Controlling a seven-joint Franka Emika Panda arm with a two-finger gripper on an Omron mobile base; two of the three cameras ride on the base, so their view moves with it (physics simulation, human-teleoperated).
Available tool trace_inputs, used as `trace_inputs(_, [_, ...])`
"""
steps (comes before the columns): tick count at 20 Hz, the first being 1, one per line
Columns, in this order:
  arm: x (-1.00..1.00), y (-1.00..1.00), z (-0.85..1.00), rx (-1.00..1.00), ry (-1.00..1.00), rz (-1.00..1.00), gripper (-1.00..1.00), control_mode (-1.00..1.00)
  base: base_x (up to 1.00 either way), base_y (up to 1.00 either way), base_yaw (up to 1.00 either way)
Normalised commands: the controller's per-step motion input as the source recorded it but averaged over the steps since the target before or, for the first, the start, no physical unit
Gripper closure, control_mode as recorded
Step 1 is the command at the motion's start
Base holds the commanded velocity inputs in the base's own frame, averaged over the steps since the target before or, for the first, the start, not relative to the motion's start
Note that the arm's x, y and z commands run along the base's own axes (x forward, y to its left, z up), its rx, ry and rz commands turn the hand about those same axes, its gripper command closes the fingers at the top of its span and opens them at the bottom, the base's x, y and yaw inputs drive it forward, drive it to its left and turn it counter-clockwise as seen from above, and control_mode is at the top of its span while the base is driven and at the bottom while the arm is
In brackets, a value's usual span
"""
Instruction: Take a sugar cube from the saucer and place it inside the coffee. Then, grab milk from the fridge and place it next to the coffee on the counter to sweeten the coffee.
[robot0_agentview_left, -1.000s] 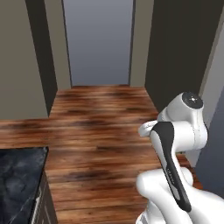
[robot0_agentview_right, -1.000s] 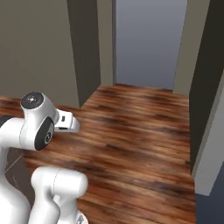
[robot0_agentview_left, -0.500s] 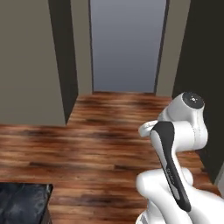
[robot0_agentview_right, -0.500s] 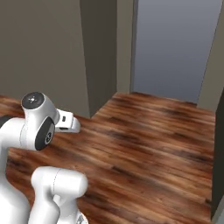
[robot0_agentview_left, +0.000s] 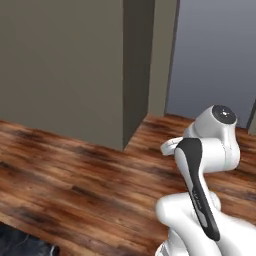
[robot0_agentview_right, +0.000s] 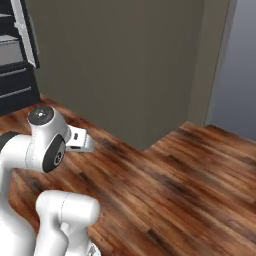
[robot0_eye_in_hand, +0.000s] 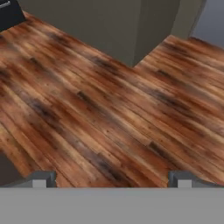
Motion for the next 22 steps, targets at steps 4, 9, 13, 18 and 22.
trace_inputs(4, [0.0,0.0,0.0,0.0,0.0,0.0,-1.0,1.0,1.0,0.0,0.58])
trace_inputs(9, [0.0,0.0,0.0,0.0,0.0,0.0,-1.0,1.0,1.0,0.0,0.45])
trace_inputs(13, [0.0,0.0,0.0,0.0,0.0,0.0,-1.0,1.0,1.0,0.0,0.32])
trace_inputs(18, [0.0,0.0,0.0,0.0,0.0,0.0,-1.0,1.0,1.0,0.12,0.32])
trace_inputs(22, [0.0,0.0,0.0,0.0,0.0,0.0,-1.0,1.0,1.0,0.24,0.37])
